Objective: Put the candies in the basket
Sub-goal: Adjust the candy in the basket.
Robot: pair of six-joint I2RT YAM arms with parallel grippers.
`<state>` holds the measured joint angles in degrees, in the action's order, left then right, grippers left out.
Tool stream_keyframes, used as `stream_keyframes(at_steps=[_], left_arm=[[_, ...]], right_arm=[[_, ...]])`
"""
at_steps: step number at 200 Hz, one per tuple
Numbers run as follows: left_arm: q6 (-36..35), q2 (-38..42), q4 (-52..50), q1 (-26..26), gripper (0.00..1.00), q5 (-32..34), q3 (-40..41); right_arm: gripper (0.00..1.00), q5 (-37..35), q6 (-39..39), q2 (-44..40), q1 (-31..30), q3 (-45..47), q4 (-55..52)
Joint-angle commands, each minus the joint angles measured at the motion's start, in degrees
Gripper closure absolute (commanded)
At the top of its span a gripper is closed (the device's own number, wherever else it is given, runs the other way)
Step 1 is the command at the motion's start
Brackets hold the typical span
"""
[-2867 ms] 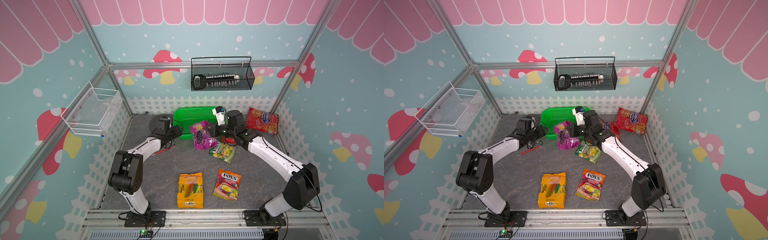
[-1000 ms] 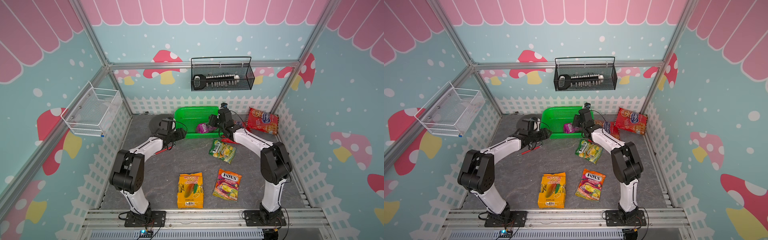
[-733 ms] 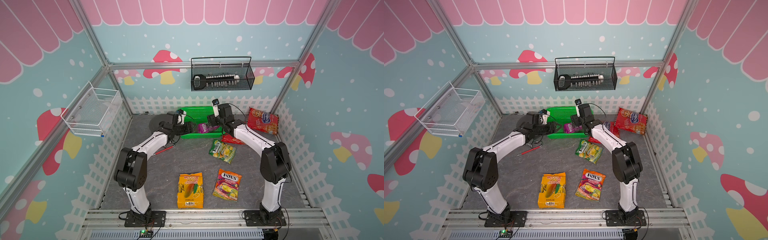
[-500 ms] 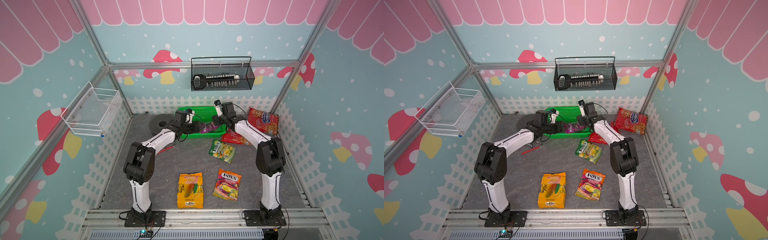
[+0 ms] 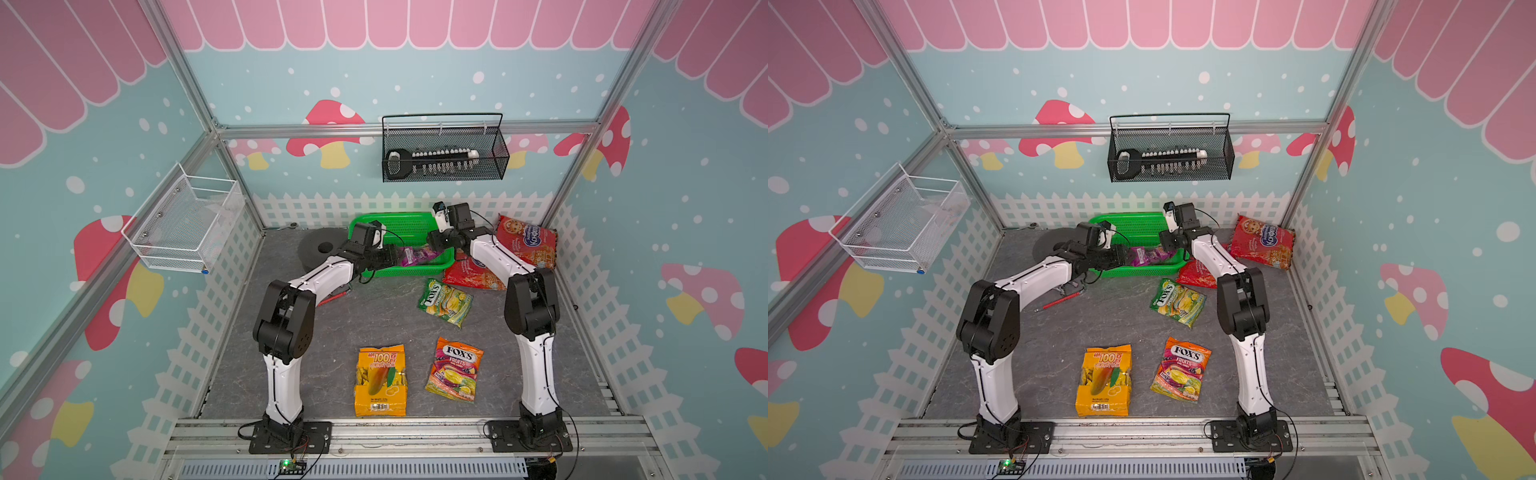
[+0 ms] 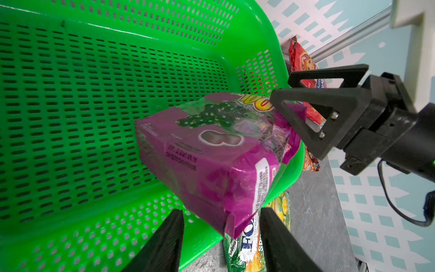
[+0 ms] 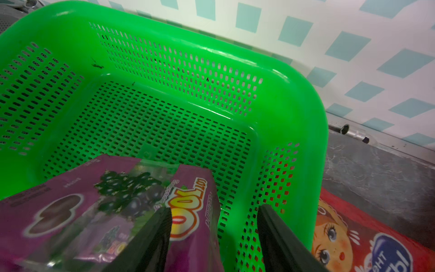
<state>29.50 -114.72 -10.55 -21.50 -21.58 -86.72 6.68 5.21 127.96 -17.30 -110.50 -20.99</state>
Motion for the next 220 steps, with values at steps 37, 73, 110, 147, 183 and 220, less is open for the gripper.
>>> stream_keyframes(at_steps=[37, 73, 110, 147, 183, 220], left_arm=[[-4.03, -3.5, -0.99, -0.26, 0.47, 3.74, -4.44], [-5.39, -5.35, -1.1, -0.3, 0.52, 3.63, -6.67], [-6.94, -6.91, -1.54, -0.26, 0.54, 5.15, -8.4], [-6.9, -8.34, -2.41, 0.13, 0.54, 4.72, -10.16], [-6.49, -9.23, -2.7, 0.92, 0.55, 3.96, -11.34], [-6.08, -9.84, -2.8, 1.44, 0.55, 2.97, -11.65]], right_arm=[[0.31, 6.41, 2.72, -2.12, 0.51, -0.65, -7.17], [0.21, 10.82, 2.0, -4.26, 0.51, 0.85, -8.24], [0.18, 12.96, -1.86, -5.84, 1.86, -0.82, -11.92], [0.18, 7.66, -5.51, -5.62, 2.45, 0.37, -14.24], [0.19, 5.15, -6.1, -4.27, 2.45, 0.84, -13.99], [0.32, 9.13, -4.12, -1.17, 2.36, -1.04, -13.9]])
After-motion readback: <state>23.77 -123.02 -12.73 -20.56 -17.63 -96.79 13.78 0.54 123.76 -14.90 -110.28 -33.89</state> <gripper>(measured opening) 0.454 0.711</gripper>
